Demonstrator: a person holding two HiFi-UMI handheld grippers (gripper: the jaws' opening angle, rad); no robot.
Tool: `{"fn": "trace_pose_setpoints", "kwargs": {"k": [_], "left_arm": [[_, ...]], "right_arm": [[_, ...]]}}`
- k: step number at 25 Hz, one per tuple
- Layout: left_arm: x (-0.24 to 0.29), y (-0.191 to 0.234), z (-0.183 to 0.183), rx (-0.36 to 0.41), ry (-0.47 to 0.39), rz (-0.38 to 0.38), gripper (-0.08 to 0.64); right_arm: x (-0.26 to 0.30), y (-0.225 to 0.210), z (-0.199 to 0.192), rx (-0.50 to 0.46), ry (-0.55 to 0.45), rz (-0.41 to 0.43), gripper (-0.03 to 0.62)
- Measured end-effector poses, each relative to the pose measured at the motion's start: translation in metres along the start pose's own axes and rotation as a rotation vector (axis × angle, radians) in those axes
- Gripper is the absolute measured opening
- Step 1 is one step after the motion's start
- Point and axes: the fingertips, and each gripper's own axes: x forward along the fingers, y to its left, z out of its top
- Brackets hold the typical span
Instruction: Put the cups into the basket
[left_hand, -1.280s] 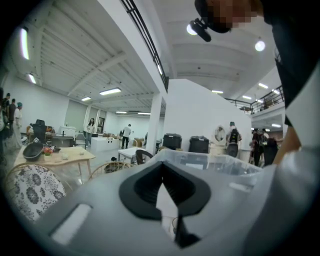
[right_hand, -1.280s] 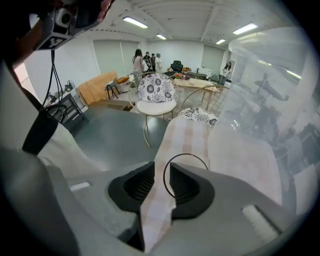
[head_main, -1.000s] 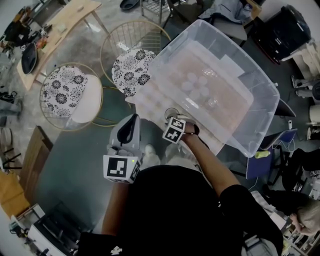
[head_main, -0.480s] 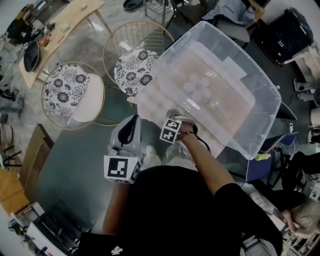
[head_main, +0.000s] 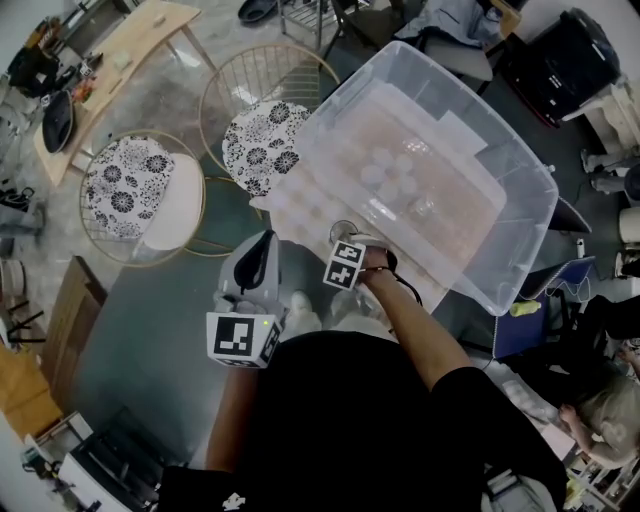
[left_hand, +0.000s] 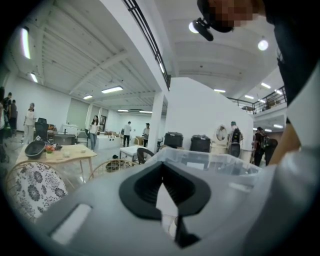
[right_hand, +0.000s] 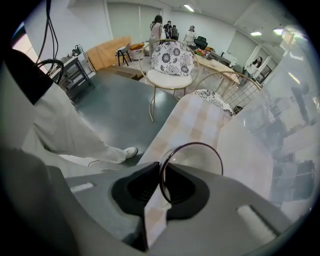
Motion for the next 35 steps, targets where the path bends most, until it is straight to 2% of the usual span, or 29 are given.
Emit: {"fn": "trace_pose_setpoints", "kwargs": {"k": [4,12,22,27,35], "left_arm": [[0.004,-0.003,0.000,-0.002,0.001,-0.015,0.003],[0.010,-0.011,0.002,-0.004,-0.005,-0.038,0.003],[0.022,-0.022,0.006,0.006,-0.013,-0.074,0.003],[0.033,-0.032,0.011,0.004,-0.024,-0.108,0.003],[0.049,-0.055,0.025,0.020,-0.064,-0.158,0.003]], "right_arm": [[-0.015,-0.001,0.012,0.043,-0.079,-0.011,0.040],[-0.057,0.003,0.032,0.067,-0.226,-0.034,0.040],[-0.174,0.006,0.071,0.103,-0.514,-0.087,0.040],[-0.243,-0.008,0.079,0.147,-0.651,-0.152,0.040],[-0.318,-0.047,0.072,0.216,-0.774,-0.303,0.040]]}}
